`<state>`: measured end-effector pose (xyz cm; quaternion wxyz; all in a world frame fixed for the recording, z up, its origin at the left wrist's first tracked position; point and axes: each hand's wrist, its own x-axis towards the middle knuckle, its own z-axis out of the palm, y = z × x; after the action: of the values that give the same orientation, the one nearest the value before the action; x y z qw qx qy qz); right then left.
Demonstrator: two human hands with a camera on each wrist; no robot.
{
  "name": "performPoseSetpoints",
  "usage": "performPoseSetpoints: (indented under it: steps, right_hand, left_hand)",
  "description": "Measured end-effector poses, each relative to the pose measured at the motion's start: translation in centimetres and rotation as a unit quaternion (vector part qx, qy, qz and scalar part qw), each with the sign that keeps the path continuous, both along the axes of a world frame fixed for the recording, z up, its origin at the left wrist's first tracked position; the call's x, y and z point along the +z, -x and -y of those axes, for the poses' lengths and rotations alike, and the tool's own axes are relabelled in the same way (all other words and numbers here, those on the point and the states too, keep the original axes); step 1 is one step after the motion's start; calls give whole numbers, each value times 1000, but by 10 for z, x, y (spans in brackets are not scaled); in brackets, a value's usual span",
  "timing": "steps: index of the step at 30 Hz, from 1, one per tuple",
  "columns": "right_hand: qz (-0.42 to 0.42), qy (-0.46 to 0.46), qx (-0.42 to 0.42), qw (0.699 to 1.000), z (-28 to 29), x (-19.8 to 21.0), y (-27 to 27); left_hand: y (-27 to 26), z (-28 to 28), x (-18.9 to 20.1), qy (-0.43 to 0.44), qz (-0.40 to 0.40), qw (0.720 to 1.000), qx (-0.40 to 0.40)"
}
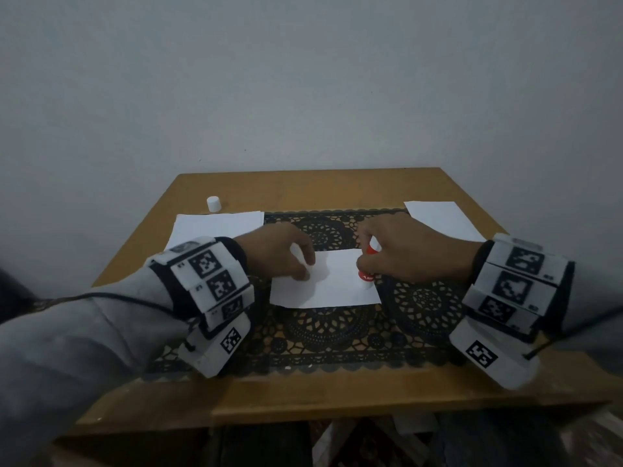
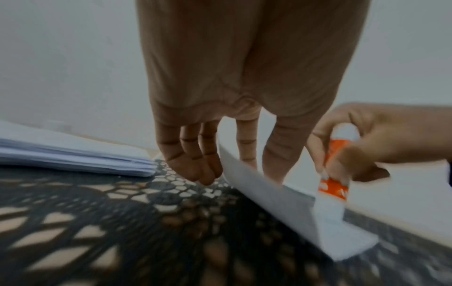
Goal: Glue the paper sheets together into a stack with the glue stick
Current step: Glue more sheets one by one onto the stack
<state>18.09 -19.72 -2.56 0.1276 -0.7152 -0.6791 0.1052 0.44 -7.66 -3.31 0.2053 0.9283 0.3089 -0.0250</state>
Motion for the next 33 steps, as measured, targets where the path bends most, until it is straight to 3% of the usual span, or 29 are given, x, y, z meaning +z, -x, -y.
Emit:
performPoseSetpoints:
  steps: [3, 5, 10, 14, 18, 23, 28, 30, 33]
  right_hand:
    - [-15, 10, -7, 1000, 6, -1, 0]
    - [-19, 18, -12, 1000, 9, -1, 2]
    - [-18, 26, -11, 999, 14, 1, 1]
    - [-118, 114, 2, 986, 20, 18, -15]
    - [-179, 152, 14, 972, 25, 48, -39]
    - [-256, 79, 8, 964, 24, 63, -63]
    - [-350, -36, -67, 934, -17, 38, -59]
    - [-341, -65, -100, 933, -40, 28, -56]
    - [-230, -106, -117, 960, -70, 12, -60]
  left_hand:
    - [-5, -9, 14, 33, 106, 994, 22]
    - [-8, -14, 22, 39, 134, 990, 19]
    - [-16, -12, 21, -9, 39, 999, -35]
    - [-18, -8, 5, -63, -52, 995, -65]
    - [-17, -9, -1, -47, -58, 994, -74]
    - [-19, -12, -1, -35, -62, 994, -83]
    - [-20, -8, -2, -49, -64, 993, -89]
    - [-20, -7, -2, -46, -64, 993, -88]
    - [-20, -9, -4, -35, -66, 994, -83]
